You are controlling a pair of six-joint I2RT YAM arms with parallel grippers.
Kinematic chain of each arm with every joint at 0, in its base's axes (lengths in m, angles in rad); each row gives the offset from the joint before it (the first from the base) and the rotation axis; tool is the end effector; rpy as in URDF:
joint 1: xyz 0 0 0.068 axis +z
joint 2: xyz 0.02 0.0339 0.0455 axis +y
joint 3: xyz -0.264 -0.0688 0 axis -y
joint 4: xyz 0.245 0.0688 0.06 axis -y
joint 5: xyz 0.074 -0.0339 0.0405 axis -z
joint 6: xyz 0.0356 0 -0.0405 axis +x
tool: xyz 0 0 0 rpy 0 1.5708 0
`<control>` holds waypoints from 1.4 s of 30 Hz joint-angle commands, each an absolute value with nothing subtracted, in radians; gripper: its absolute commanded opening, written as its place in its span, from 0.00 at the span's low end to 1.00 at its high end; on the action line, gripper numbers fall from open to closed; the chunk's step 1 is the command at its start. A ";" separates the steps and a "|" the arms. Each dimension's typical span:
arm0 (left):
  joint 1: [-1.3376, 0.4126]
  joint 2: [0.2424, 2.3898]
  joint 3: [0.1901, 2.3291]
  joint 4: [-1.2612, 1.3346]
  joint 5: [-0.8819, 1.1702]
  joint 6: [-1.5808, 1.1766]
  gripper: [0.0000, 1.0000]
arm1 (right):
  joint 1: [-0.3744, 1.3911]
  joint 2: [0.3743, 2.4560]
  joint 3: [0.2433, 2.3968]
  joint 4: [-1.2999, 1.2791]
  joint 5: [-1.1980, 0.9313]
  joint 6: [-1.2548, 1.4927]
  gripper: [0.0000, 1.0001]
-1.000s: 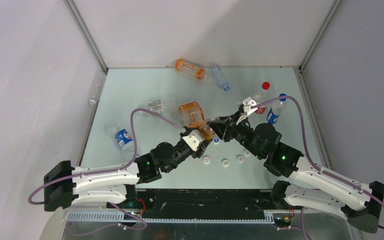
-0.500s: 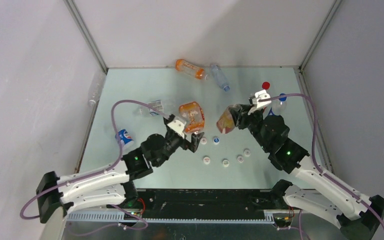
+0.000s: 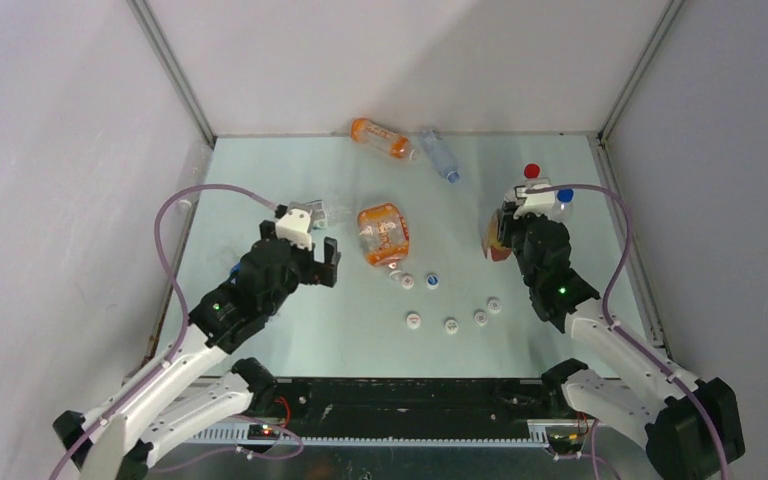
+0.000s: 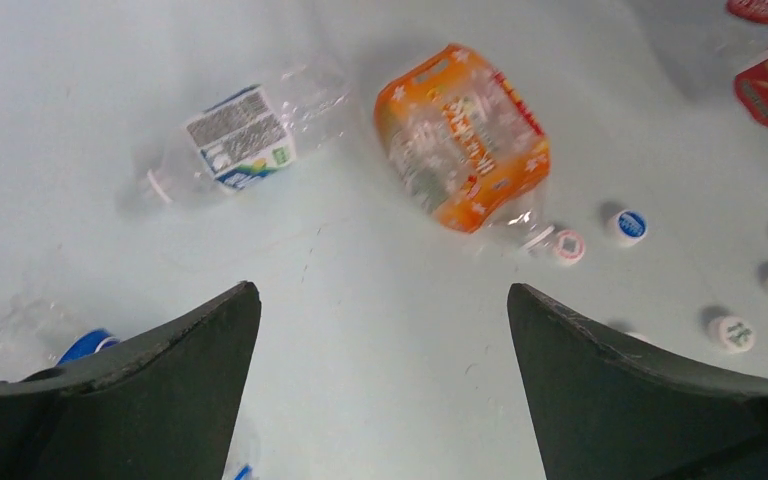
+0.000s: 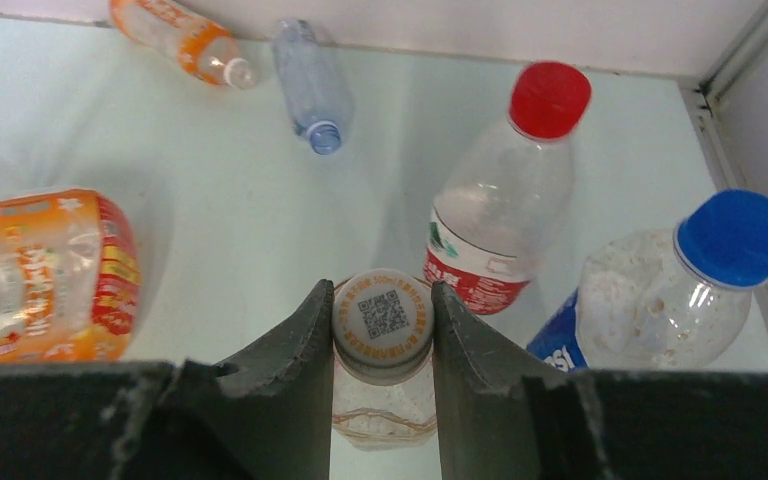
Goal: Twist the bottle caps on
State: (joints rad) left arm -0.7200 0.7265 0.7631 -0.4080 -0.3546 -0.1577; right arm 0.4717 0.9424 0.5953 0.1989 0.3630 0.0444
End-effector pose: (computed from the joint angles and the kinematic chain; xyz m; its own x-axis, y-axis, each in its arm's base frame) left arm 0.1325 -0.0997 0.3188 -0.3284 0.0921 -0.9400 0.3276 0.9446 -0.0219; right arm 0.2032 0.0895 0.2843 -0.1364 -0.0230 -0.9904 -0.1060 0.9943 -0.0085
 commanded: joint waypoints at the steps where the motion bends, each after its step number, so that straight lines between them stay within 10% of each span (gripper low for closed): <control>1: -0.676 0.690 0.741 -0.485 -0.328 -0.153 1.00 | 0.431 0.976 0.555 0.375 0.364 0.055 0.00; 15: -0.624 0.640 0.692 -0.469 -0.391 -0.138 1.00 | 0.416 1.091 0.465 0.487 0.386 0.079 0.24; 33: -0.553 0.555 0.669 -0.401 -0.457 -0.147 1.00 | 0.413 0.862 0.475 0.300 0.328 0.108 0.95; 42: -0.551 0.481 0.676 -0.382 -0.470 -0.140 1.00 | 0.413 0.609 0.651 -0.105 0.225 0.214 0.99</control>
State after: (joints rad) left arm -0.5598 0.5407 0.6693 -0.4343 -0.4435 -0.1497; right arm 0.4164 0.7101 0.5377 0.0692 0.2714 0.1543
